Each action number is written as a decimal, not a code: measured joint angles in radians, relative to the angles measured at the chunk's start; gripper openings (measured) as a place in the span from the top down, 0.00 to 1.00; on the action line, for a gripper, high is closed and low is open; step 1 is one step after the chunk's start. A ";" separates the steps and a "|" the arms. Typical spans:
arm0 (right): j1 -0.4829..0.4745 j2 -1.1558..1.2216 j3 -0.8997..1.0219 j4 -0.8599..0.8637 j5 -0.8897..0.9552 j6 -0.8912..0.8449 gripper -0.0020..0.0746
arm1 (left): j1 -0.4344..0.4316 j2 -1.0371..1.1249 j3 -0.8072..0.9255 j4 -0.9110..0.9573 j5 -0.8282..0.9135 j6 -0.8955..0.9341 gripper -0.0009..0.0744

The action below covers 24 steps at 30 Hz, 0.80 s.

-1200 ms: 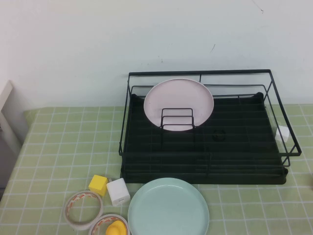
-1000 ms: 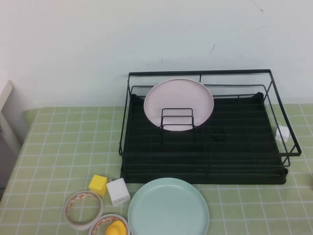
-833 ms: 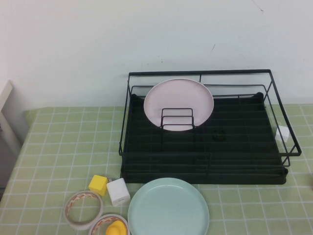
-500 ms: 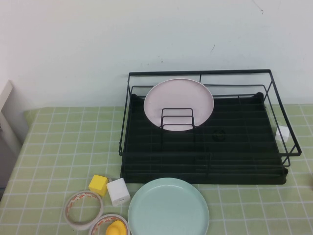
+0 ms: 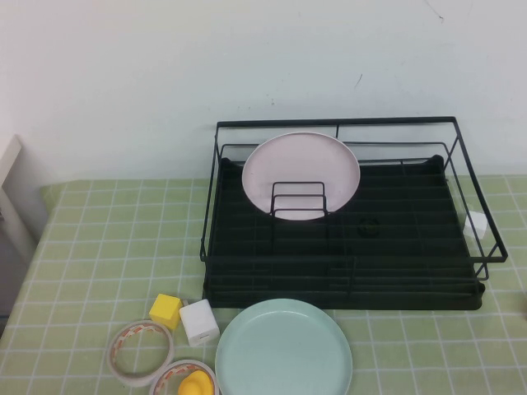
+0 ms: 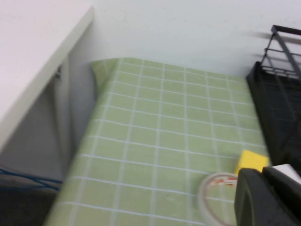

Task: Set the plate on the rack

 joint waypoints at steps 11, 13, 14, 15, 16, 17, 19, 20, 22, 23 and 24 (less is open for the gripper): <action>0.000 0.000 0.000 0.018 0.000 0.000 0.98 | 0.000 0.000 0.000 0.187 0.008 0.000 0.99; 0.000 0.000 0.000 0.042 0.000 0.000 0.98 | 0.000 0.000 0.000 0.211 0.008 0.000 0.99; 0.000 0.000 0.000 0.070 0.000 0.000 0.98 | 0.000 0.000 0.000 0.216 0.000 0.000 0.99; 0.000 0.000 0.000 0.109 -0.002 0.000 0.98 | 0.000 0.000 0.000 0.216 -0.011 -0.005 0.99; 0.000 0.000 0.000 0.160 -0.002 0.000 0.98 | 0.000 0.000 0.002 0.208 -0.036 -0.021 0.99; 0.000 0.000 0.000 0.212 -0.002 0.000 0.98 | 0.000 0.000 0.002 0.179 -0.073 -0.049 0.99; 0.000 0.000 0.000 0.385 0.001 0.002 0.98 | 0.000 0.000 0.002 0.065 -0.205 -0.160 0.99; 0.000 0.000 0.000 0.469 0.003 0.002 0.98 | 0.000 0.000 0.002 -0.010 -0.285 -0.241 0.99; 0.000 0.000 0.006 0.692 0.009 0.006 0.98 | 0.000 0.000 0.002 -0.134 -0.431 -0.398 0.99; 0.000 0.000 0.007 0.769 0.015 0.006 0.98 | 0.000 0.000 0.002 -0.176 -0.491 -0.459 0.99; 0.000 0.000 0.007 0.850 0.019 0.006 0.98 | 0.000 0.000 0.002 -0.217 -0.557 -0.514 0.99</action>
